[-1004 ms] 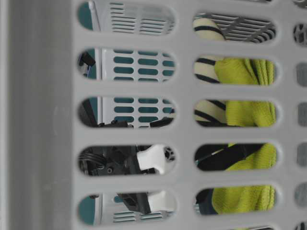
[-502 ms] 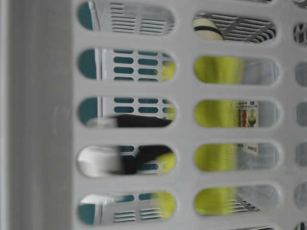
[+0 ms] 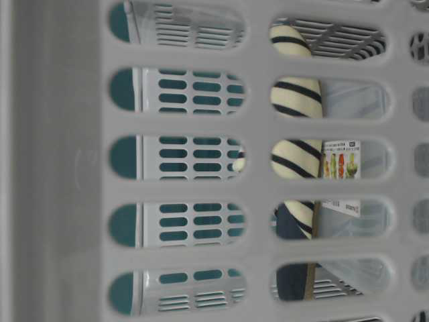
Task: Pick up the yellow cloth from the shopping basket with the left arm.
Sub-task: 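Close the left gripper on the yellow cloth's center, then lift the gripped yellow cloth upward out of the basket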
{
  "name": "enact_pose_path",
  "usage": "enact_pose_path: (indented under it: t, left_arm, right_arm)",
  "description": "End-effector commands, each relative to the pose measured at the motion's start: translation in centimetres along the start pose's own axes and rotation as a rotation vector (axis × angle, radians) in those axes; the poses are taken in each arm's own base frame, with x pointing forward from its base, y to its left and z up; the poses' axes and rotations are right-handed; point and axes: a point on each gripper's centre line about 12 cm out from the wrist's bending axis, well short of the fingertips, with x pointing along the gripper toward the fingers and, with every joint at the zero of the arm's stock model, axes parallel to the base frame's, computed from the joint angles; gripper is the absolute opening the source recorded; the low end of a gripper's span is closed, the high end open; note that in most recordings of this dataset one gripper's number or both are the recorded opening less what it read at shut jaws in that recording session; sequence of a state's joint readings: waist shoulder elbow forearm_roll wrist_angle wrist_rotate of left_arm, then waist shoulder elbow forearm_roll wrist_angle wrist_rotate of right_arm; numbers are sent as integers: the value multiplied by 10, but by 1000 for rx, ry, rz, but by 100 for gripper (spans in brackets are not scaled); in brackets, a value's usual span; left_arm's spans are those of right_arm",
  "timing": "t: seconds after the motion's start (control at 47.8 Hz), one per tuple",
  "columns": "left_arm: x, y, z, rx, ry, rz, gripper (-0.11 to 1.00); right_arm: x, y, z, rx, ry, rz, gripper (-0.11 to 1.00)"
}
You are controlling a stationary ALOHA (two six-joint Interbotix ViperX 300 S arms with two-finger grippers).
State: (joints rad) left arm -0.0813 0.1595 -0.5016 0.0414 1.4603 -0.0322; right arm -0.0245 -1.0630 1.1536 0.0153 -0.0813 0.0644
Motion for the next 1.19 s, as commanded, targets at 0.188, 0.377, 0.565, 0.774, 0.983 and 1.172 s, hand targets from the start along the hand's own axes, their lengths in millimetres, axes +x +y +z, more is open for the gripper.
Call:
enact_pose_path:
  t: [0.188, 0.377, 0.565, 0.774, 0.983, 1.172]
  left_arm:
    - [-15, 5, 2, -10, -32, 6, 19]
    - [-14, 6, 2, -9, -29, 7, 19]
    - [-12, 5, 3, -11, -24, 7, 19]
    - [-10, 5, 3, -11, -21, 7, 19]
    - [-10, 6, 3, -12, -23, 8, 19]
    - [-6, 5, 2, -5, -26, 6, 19]
  right_arm:
    - [1, 0, 2, 2, -6, -1, 77]
    - [1, 0, 2, 3, -6, -1, 77]
    - [1, 0, 1, 2, -2, -1, 77]
    - [1, 0, 0, 5, 0, -2, 76]
    - [1, 0, -1, 5, 1, -2, 76]
    - [1, 0, 0, 5, 0, -2, 76]
